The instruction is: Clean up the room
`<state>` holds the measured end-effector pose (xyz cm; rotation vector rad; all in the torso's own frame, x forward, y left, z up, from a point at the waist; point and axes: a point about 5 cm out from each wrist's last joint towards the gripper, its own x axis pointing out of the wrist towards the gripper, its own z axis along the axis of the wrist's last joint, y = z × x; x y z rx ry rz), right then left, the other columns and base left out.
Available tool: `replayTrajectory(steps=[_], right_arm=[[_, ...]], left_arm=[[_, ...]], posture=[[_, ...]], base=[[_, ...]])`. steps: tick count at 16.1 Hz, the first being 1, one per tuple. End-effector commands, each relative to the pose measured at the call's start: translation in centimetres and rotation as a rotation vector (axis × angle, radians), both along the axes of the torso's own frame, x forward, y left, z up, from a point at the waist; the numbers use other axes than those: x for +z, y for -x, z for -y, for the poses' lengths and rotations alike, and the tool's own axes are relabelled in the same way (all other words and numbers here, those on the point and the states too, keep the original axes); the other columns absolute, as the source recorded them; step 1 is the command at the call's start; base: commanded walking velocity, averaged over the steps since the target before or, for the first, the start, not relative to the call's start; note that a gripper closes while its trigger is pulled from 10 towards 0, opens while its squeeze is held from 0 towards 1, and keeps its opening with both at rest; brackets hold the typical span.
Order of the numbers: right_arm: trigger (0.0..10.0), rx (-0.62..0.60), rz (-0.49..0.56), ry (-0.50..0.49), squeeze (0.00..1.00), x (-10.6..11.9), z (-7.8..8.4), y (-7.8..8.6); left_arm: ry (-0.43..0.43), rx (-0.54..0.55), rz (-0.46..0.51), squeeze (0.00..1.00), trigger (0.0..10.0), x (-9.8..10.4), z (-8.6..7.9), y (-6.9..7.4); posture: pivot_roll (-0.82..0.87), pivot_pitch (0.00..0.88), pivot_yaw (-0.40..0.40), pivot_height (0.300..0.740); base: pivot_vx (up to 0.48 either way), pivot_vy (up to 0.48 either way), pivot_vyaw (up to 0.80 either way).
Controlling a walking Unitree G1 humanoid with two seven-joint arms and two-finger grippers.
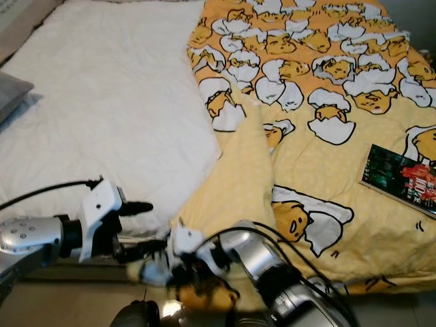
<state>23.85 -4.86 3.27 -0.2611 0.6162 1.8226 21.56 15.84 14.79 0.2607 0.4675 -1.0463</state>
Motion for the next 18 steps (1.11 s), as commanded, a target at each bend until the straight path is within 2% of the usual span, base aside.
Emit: replayTrajectory(steps=[1,3,4,5,6,7,10,14,17,18], right_arm=[[0.0,0.107,-0.066,-0.022,0.0,0.8,-0.1,0.8],[0.0,0.135,-0.083,-0.019,0.0,1.0,0.1,1.1],[0.6,0.147,-0.083,-0.043,0.0,1.6,0.0,1.3],[9.8,0.141,-0.082,-0.05,0.0,1.9,0.0,1.3],[10.0,0.138,-0.103,-0.042,0.8,2.1,0.0,1.5],[10.0,0.14,-0.129,-0.027,1.0,2.2,0.1,1.6],[10.0,0.157,-0.151,-0.012,1.0,2.5,0.4,2.0],[10.0,0.087,-0.037,0.022,1.0,2.4,0.7,1.7],[10.0,-0.026,0.026,-0.023,1.0,3.6,0.8,0.3],[10.0,-0.16,0.102,-0.015,1.0,4.1,1.1,-1.4]], left_arm=[[-0.003,-0.036,-0.001,0.0,10.0,0.1,0.4,0.5],[-0.003,-0.037,-0.001,0.0,10.0,0.1,0.4,0.4],[-0.002,-0.037,0.001,0.0,10.0,0.0,0.4,0.3],[-0.003,-0.038,0.002,0.0,10.0,0.0,0.4,0.3],[-0.003,-0.04,0.003,0.0,10.0,0.0,0.4,0.2],[-0.004,-0.041,0.005,0.0,10.0,-0.1,0.5,0.2],[-0.001,-0.042,0.011,0.0,10.0,0.0,0.6,-0.1],[0.0,-0.042,0.023,0.0,10.0,-0.1,0.6,-0.6],[0.002,-0.027,0.04,0.0,10.0,0.0,0.6,-0.9],[0.002,-0.009,0.05,0.0,10.0,-0.1,0.6,-1.1]], posture=[[0.08,0.091,0.009,0.74],[0.08,0.087,0.007,0.74],[0.08,0.08,0.007,0.74],[0.08,0.074,0.007,0.74],[0.08,0.069,0.007,0.74],[0.08,0.067,0.007,0.74],[0.07,0.058,0.008,0.74],[0.05,0.042,0.014,0.74],[0.05,0.035,0.011,0.74],[0.05,0.034,0.009,0.74]], base=[[0.0,0.0,0.0],[0.0,0.0,0.0],[0.0,0.0,0.0],[0.0,0.0,0.0],[0.0,0.0,0.0],[0.0,0.0,0.0],[0.0,0.0,0.0],[0.0,0.0,0.0],[0.0,0.0,0.0],[0.0,0.0,0.0]])
